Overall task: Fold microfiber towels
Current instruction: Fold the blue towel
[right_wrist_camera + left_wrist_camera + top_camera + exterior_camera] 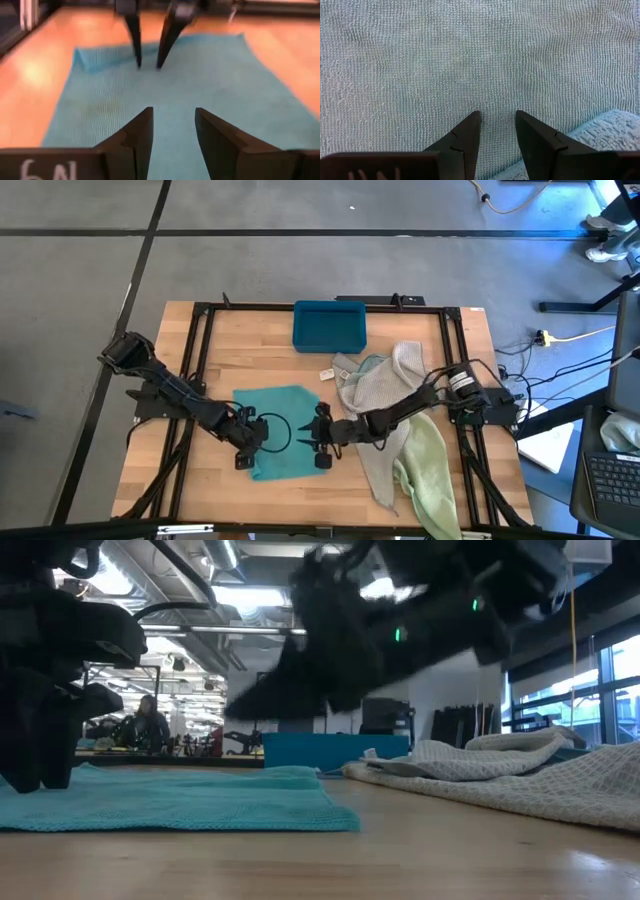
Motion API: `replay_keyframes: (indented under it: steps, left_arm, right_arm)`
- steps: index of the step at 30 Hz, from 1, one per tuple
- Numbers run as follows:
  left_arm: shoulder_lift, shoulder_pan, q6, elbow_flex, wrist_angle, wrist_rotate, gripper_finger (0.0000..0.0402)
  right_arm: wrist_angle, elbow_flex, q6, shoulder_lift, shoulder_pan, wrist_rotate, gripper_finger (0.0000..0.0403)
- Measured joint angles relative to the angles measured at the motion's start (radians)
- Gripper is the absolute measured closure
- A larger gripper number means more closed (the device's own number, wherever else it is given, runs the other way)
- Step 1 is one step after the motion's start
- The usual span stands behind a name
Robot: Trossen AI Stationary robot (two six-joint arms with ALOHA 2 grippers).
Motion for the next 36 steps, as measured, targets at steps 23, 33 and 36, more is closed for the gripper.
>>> replay_keyframes:
  steps: [23,33,36]
  left_arm:
    - [-0.011,-0.108,-0.019,0.003,-0.072,0.085,0.028]
    - [-0.072,-0.091,0.018,-0.003,-0.143,0.042,0.028]
    - [-0.09,-0.091,0.019,-0.003,-0.144,0.042,0.028]
  right_arm:
    - [-0.101,0.085,0.033,0.13,-0.001,-0.138,0.0255]
    - [-0.116,0.078,-0.084,0.063,-0.008,-0.146,0.0255]
    - [-0.085,0.082,-0.122,0.034,-0.034,-0.109,0.0255]
